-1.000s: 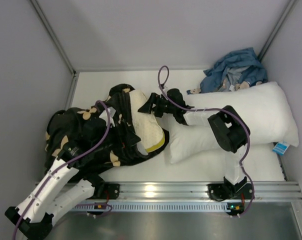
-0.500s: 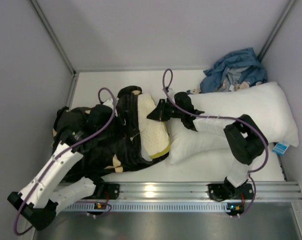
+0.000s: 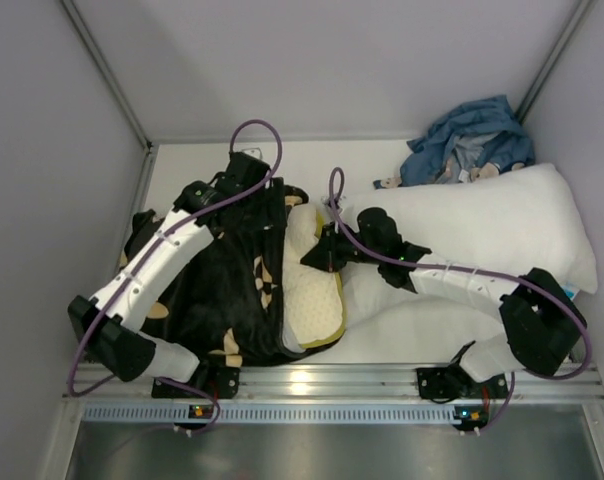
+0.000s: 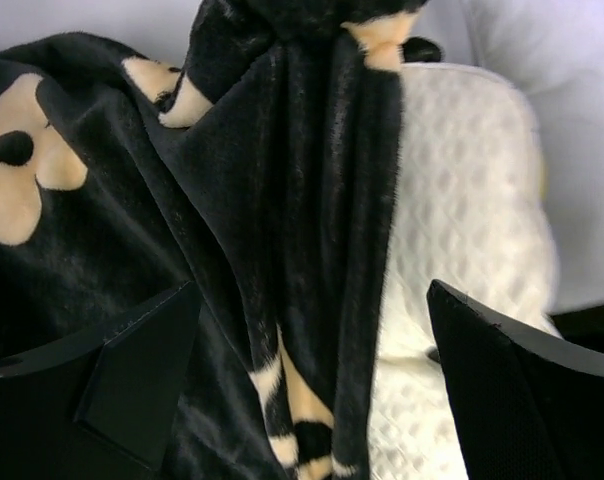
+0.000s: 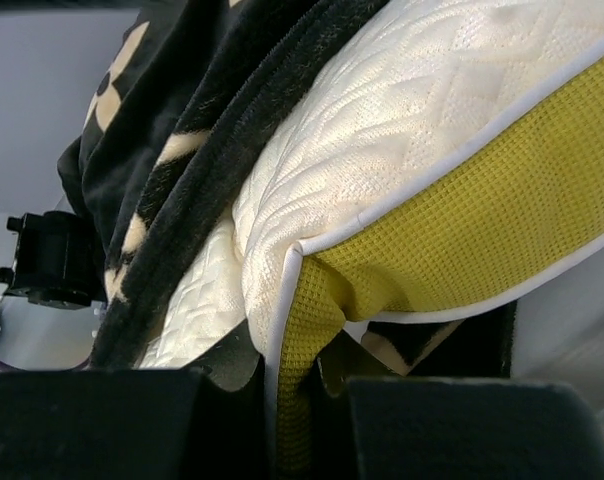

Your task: Remove the pillowcase from the pillow

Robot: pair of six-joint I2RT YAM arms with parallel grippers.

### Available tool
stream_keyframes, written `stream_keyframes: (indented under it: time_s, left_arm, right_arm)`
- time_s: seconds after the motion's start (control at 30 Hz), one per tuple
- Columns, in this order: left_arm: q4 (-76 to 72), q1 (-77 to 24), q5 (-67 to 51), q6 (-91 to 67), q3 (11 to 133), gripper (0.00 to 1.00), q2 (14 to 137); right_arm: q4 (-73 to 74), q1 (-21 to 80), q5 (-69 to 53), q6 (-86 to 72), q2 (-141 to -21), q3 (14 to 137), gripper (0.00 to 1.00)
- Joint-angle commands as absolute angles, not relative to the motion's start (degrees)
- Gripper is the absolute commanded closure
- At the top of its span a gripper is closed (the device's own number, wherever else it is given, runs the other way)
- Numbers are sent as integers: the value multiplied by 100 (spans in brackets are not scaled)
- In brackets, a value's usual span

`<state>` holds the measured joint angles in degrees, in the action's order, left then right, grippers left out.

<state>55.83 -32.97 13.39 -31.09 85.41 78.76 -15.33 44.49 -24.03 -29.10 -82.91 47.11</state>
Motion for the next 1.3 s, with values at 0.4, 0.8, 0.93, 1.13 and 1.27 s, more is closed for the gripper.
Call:
stream_keyframes:
  time_s: [0.4, 0.8, 0.93, 1.13, 1.27]
  left_arm:
    - [4256, -3287, -104, -3076, 7884, 11, 8112]
    - [4210, -3112, 509, -3155, 7532, 69, 8921]
    - [4210, -2682, 553, -3085, 7427, 96, 8886]
    - [4228, -1847, 677, -2988, 6935, 100, 8378]
    - [4228, -1267, 484, -2865, 6619, 100, 7902]
  right_arm:
    - [-1661, 4684, -2628, -2874, -7374, 4659, 100]
    - [-1328, 5018, -2329, -2883, -6514, 4527, 100]
    - [-1020, 5027, -2023, -2760, -5916, 4342, 100]
    - [-80, 5027, -793, -2391, -4705, 4245, 100]
    - [526, 5018, 613, -2364, -4167, 4280, 100]
